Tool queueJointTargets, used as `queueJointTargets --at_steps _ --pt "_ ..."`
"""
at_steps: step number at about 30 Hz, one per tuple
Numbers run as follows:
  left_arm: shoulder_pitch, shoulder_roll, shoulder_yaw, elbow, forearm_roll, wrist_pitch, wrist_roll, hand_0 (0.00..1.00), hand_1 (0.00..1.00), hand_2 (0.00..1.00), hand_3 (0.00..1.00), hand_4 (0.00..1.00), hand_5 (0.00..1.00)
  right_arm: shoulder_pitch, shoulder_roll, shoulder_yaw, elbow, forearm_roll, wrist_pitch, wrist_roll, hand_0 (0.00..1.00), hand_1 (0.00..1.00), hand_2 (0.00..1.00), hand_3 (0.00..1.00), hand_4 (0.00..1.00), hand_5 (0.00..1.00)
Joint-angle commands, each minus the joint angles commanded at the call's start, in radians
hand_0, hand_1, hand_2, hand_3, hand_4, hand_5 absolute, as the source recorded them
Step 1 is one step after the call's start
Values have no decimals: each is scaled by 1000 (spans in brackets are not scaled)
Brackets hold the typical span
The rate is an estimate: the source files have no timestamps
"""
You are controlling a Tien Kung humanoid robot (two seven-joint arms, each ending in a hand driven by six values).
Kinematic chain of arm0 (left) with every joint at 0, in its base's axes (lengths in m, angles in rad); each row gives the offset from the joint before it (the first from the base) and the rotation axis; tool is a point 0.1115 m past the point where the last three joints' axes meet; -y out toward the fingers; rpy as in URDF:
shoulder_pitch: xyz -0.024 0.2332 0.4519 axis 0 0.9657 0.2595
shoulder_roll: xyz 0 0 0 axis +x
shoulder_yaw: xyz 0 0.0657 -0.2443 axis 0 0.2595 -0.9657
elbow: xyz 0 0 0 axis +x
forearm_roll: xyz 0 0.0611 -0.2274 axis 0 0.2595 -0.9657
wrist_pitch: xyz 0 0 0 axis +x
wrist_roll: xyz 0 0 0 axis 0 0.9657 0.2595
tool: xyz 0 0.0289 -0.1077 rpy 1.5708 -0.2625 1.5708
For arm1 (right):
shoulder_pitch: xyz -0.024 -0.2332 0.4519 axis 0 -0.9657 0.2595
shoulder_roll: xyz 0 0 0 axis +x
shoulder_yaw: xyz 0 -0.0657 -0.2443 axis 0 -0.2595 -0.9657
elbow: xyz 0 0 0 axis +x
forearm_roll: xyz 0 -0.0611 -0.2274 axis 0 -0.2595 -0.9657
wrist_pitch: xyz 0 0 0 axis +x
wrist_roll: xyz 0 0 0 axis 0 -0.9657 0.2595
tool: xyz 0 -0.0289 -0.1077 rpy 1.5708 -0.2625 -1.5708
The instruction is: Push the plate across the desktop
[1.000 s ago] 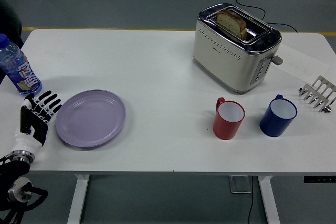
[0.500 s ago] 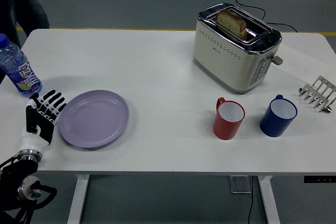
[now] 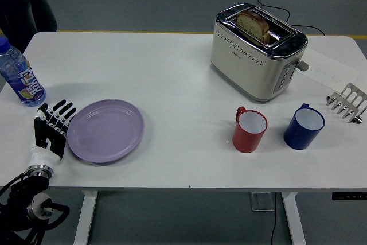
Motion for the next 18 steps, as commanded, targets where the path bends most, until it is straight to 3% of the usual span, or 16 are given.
queueJointTargets --at_steps 6,18 --pt "0 -21 -3 3 -23 -2 -12 737 743 701 620 499 998 0 0 5 0 -8 -2 -3 600 541 656 652 403 606" --pt "-6 -21 12 8 -46 0 -22 734 737 694 606 497 998 0 1 9 1 -14 -3 -5 600 541 655 653 403 609"
